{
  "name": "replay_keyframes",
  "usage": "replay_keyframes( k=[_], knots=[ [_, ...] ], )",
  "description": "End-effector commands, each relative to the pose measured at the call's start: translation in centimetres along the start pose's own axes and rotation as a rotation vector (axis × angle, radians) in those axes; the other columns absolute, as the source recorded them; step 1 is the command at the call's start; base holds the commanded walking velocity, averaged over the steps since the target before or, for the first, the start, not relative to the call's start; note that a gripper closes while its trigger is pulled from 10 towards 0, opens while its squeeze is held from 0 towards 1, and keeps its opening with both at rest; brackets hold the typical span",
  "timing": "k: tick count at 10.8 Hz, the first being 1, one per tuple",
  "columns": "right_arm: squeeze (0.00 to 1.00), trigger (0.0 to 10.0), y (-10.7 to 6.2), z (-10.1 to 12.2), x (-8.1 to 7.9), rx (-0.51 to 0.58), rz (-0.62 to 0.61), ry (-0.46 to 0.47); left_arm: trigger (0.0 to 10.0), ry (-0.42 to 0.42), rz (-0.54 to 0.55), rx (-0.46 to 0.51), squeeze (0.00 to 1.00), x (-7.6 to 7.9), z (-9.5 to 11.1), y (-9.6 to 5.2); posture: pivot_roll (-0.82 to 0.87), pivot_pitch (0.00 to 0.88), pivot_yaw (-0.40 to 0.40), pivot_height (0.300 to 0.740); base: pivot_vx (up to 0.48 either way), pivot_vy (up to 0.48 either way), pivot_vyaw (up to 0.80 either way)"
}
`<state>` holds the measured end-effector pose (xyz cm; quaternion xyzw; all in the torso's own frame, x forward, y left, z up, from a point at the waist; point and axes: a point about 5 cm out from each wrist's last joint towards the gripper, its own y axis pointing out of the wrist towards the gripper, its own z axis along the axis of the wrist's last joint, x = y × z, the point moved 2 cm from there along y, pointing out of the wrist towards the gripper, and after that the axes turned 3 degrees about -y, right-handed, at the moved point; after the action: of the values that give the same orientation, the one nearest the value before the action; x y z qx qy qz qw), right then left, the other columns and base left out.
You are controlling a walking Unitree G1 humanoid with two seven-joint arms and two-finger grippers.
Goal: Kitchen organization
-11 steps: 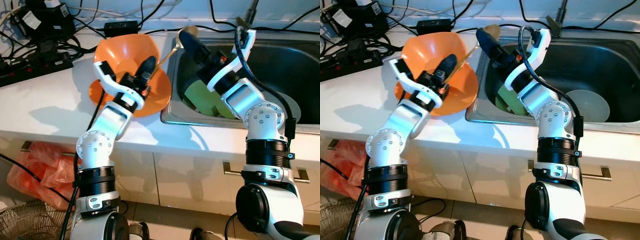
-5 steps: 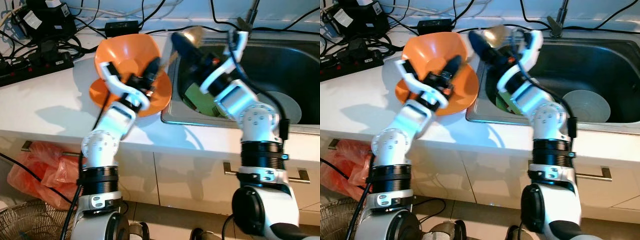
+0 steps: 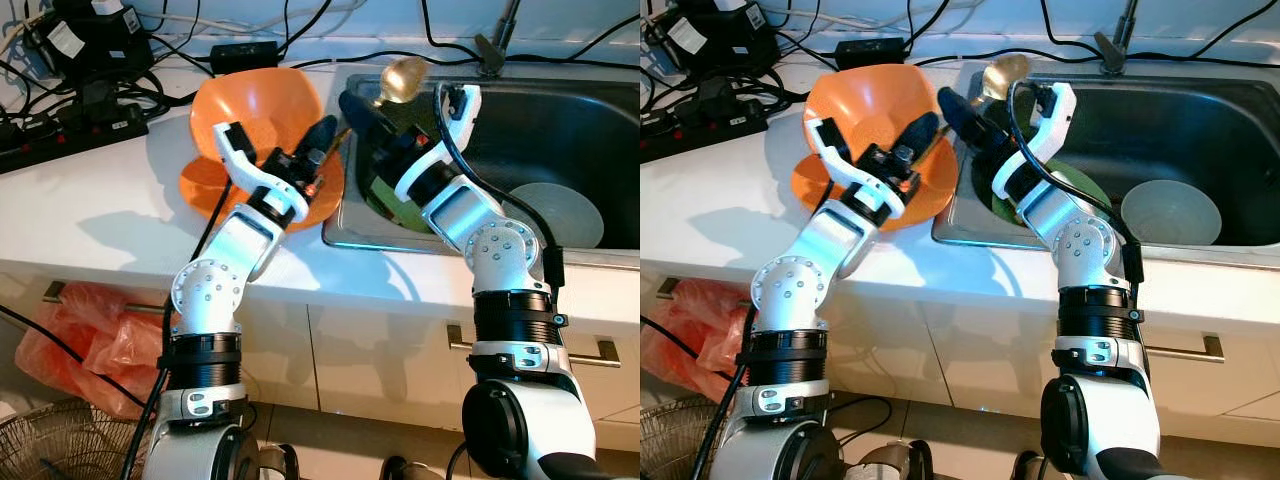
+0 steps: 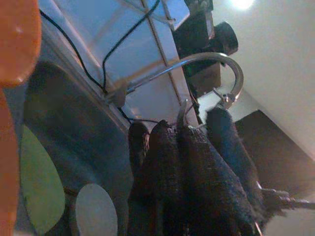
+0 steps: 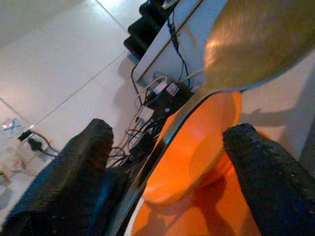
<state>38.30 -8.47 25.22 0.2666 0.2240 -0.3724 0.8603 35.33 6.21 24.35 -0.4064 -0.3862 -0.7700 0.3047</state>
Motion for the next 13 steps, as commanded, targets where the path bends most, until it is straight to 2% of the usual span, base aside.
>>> replay_keyframes(
  k=[1, 4, 9, 10, 11, 13],
  knots=[
    [0.00, 0.0, 0.0, 0.5, 0.4, 0.020, -0.018, -0.008, 0.0, -0.060, -0.041, -0.014, 0.00, 0.8, -1.3, 0.3, 0.03, 0.113, 0.091, 0.740, 0.000, 0.000, 0.00],
    [0.00, 0.0, 0.1, 0.8, 0.7, 0.057, -0.042, -0.015, 0.0, -0.065, -0.049, -0.072, 0.00, 0.7, -1.9, -0.4, 0.04, 0.115, 0.094, 0.740, 0.000, 0.000, 0.00],
    [0.00, 0.0, 0.4, 1.5, 1.2, 0.089, -0.071, -0.020, 0.0, -0.056, -0.037, -0.076, 0.00, 0.4, -1.5, -0.8, 0.04, 0.116, 0.090, 0.740, 0.000, 0.000, 0.00],
    [0.00, 0.0, 0.4, 1.6, 1.2, 0.090, -0.073, -0.023, 1.1, -0.032, -0.028, -0.082, 0.00, 0.3, -1.5, -0.8, 0.04, 0.116, 0.090, 0.740, 0.000, 0.000, 0.00],
    [0.00, 0.0, 0.4, 1.6, 1.3, 0.090, -0.075, -0.023, 10.0, -0.020, -0.026, -0.089, 0.00, 0.3, -1.6, -0.8, 0.04, 0.116, 0.090, 0.740, 0.000, 0.000, 0.00],
    [0.00, 0.0, 0.4, 1.6, 1.3, 0.091, -0.077, -0.022, 10.0, 0.022, -0.001, -0.095, 0.00, 0.0, -1.7, -0.8, 0.04, 0.117, 0.090, 0.740, 0.000, 0.000, 0.00]
  ],
)
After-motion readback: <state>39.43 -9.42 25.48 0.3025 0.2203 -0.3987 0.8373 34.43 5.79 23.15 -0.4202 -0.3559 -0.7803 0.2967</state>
